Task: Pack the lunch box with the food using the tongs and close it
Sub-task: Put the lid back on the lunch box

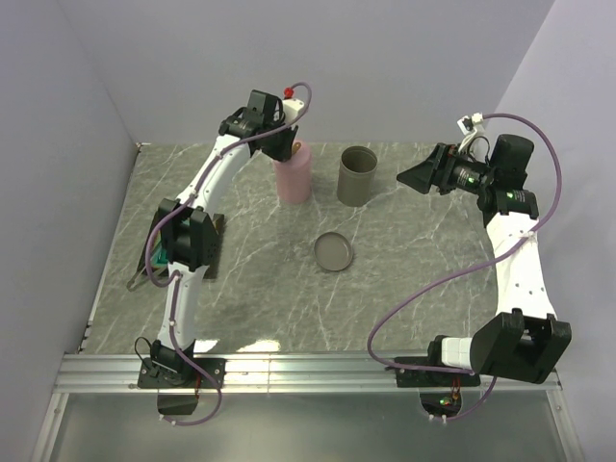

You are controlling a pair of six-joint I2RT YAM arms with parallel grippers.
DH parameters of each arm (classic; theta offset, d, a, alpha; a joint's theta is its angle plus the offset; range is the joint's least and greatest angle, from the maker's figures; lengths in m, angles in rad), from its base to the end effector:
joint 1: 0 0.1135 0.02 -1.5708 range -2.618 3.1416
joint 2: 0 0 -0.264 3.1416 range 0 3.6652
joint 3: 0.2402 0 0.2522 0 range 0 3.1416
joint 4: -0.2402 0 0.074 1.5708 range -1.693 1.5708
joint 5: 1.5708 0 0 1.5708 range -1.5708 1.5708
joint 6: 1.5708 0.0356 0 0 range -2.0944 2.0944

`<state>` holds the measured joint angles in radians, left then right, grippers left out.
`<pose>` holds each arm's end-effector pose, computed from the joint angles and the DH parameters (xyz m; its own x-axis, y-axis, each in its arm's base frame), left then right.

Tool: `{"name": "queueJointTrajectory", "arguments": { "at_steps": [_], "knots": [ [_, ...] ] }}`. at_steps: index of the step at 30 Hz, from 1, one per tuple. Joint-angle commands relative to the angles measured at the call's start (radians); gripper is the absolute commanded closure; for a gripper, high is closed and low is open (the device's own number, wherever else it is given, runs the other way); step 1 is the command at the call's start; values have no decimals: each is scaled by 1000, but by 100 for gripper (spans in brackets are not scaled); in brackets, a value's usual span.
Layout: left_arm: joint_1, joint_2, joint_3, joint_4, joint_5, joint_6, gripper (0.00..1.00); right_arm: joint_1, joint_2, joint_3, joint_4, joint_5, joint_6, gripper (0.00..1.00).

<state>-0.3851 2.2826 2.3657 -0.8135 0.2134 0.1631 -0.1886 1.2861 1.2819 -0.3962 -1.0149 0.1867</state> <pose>0.4722 -0.1996 0.3209 -0.5267 0.3847 -0.7580 0.6069 0.7945 -0.0185 0.2773 -0.0221 0.3897 -0.5005 0.1953 -0.8434 -0.5867 0.6399 0.4963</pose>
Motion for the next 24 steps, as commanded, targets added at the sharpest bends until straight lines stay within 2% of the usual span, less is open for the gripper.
{"name": "queueJointTrajectory", "arguments": {
  "at_steps": [1,12,18,24],
  "knots": [
    [3,35,20,-26,23,-11,100,-3,-1,-7,37,-21,2,7],
    [-14,40,43,-122,-25,33,100,-3,1,-29,48,-31,17,9],
    [-14,0,-22,-179,-40,50,100,-3,-1,-30,42,-36,16,9],
    [-14,0,30,-276,-65,64,100,-3,4,-42,54,-42,31,9]
  ]
}}
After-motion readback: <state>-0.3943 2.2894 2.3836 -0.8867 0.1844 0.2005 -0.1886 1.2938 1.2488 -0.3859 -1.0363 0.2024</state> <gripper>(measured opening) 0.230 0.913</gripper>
